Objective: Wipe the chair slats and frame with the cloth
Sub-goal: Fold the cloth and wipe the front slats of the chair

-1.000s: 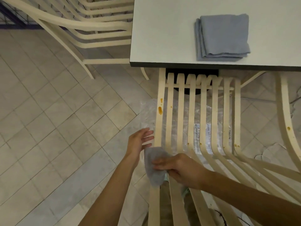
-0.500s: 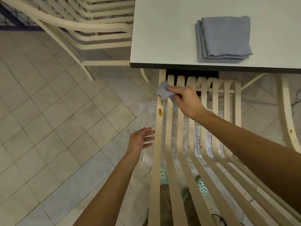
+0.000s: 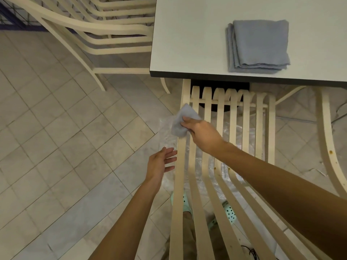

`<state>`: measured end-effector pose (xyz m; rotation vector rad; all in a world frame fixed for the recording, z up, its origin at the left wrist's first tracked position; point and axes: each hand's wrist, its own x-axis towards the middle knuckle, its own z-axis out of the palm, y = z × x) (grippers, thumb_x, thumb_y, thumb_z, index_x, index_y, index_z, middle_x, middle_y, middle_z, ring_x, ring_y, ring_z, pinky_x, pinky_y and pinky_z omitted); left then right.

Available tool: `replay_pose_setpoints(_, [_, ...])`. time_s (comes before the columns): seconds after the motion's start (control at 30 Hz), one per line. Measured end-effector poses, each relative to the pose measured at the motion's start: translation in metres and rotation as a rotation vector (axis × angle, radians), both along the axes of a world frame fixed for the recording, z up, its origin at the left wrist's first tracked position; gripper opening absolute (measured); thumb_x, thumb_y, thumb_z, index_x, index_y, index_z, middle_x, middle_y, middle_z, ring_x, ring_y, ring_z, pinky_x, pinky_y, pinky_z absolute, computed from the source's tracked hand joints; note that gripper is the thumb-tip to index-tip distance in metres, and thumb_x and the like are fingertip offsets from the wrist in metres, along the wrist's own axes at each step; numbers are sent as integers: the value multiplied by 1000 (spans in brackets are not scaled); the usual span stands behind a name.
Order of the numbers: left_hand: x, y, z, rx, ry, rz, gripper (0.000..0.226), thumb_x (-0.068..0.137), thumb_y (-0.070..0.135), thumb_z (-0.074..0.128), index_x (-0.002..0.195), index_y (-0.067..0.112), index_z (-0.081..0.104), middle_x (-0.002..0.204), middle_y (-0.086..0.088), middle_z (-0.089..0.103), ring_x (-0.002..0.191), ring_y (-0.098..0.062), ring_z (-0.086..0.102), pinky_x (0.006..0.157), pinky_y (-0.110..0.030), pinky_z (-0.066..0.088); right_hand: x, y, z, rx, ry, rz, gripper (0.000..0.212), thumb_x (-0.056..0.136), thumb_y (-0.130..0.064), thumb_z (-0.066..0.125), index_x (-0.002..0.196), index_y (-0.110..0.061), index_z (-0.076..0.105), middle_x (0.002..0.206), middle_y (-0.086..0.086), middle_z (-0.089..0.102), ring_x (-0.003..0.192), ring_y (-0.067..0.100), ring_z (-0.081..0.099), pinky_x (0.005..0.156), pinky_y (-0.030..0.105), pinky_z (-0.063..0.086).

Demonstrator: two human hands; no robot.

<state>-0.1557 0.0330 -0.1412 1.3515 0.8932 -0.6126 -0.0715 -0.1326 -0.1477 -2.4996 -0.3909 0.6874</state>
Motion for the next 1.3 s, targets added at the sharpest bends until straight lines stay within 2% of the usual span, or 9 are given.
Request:
replay_pose_setpoints(0.17, [0,-4,1,8,-12,31,38,103,29,35,110,8,66,92,-1,72,83,-13,68,70,-31,55,-41,-2,7,36,54,54,52,94,5,38,143,-11,42,158,1,26,145,25,25,117,40,21])
replay_pose_setpoints(0.3, [-2,-6,2,35,-15,50,36,104,29,35,107,10,65,91,-4,70,83,-15,66,69,-30,56,-66,4,22,44,136,21,50,98,-3,40,146,-18,38,156,5,29,139,30,35,110,35,32])
replay_pose_setpoints(0.4, [-1,-6,4,45,-11,39,37,104,30,34,104,13,67,91,-4,70,85,-14,66,67,-28,54,-77,10,32,-173,135,187,56,100,-5,39,151,-21,25,161,3,12,142,25,29,108,35,34])
replay_pose_setpoints(0.5, [-1,-5,6,49,16,39,39,103,32,34,105,14,69,95,-3,71,89,-16,66,66,-28,50,-90,11,38,-183,80,263,59,96,0,41,151,-18,27,162,0,4,146,23,22,108,37,34])
replay_pose_setpoints(0.6, [-1,-3,7,25,30,38,42,102,36,36,107,12,71,99,0,74,92,-15,66,70,-28,49,-109,13,45,-83,121,262,52,96,-1,42,146,-15,39,158,6,24,140,26,35,107,36,36])
replay_pose_setpoints(0.7, [0,1,8,-2,34,11,45,103,38,34,109,11,69,102,-1,75,95,-17,69,75,-31,53,-126,8,54,74,190,242,40,97,-11,44,132,-25,57,132,4,60,114,23,59,101,33,45])
replay_pose_setpoints(0.9, [0,9,9,-10,-29,-31,38,101,31,40,112,10,69,108,-6,74,98,-20,69,79,-33,52,-89,-16,84,613,770,-186,26,93,-2,53,113,-7,69,111,11,70,102,21,65,88,30,52])
replay_pose_setpoints(1.03, [0,14,21,-24,-187,-36,30,96,15,45,106,9,72,104,-10,73,95,-23,68,75,-32,52,-52,-21,59,771,933,-542,26,94,-1,50,116,-1,64,107,14,67,98,25,63,85,31,54])
replay_pose_setpoints(1.3, [6,18,27,1,-194,-159,17,85,6,67,100,15,68,90,-6,70,82,-17,68,64,-28,54,-24,-15,31,628,761,-618,20,93,-8,57,109,-5,68,100,9,69,90,18,64,73,22,54])
